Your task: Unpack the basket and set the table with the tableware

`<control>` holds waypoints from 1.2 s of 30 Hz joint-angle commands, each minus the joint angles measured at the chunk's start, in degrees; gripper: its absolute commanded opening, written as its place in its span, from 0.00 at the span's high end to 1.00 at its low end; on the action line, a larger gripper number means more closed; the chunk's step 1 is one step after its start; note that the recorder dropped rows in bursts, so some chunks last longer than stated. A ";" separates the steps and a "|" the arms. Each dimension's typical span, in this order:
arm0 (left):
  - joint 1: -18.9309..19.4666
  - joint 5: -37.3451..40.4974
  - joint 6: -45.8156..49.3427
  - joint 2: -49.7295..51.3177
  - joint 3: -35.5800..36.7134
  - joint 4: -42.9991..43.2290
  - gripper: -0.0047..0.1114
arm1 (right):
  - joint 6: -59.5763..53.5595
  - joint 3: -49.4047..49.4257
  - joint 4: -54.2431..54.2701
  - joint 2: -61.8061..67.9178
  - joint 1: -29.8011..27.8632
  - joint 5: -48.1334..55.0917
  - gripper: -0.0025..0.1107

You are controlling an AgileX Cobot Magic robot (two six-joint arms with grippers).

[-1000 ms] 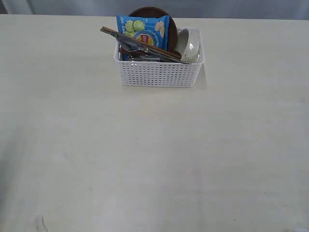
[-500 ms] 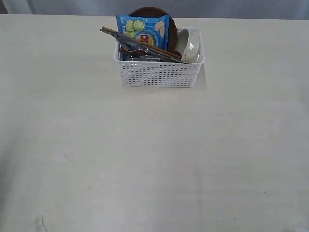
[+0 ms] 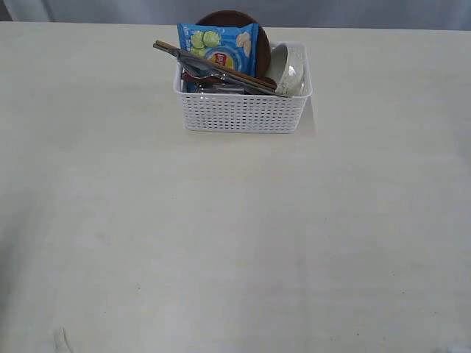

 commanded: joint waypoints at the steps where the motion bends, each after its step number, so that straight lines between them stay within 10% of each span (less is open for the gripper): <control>1: -0.35 -0.03 -0.13 -0.11 0.13 -0.08 0.96 | 0.22 -0.34 1.62 0.39 0.06 -2.05 0.98; 11: -0.35 -0.03 -0.13 -0.11 0.13 -0.08 0.96 | -9.03 -3.32 1.62 13.42 11.18 -3.80 0.98; 19: -0.35 -0.03 -0.13 -0.11 0.13 -0.08 0.96 | -18.46 -23.50 1.62 33.47 20.93 12.79 0.98; 36: -0.35 -0.03 -0.13 -0.11 0.13 0.02 0.96 | -37.97 -62.11 13.68 64.19 21.05 46.29 0.98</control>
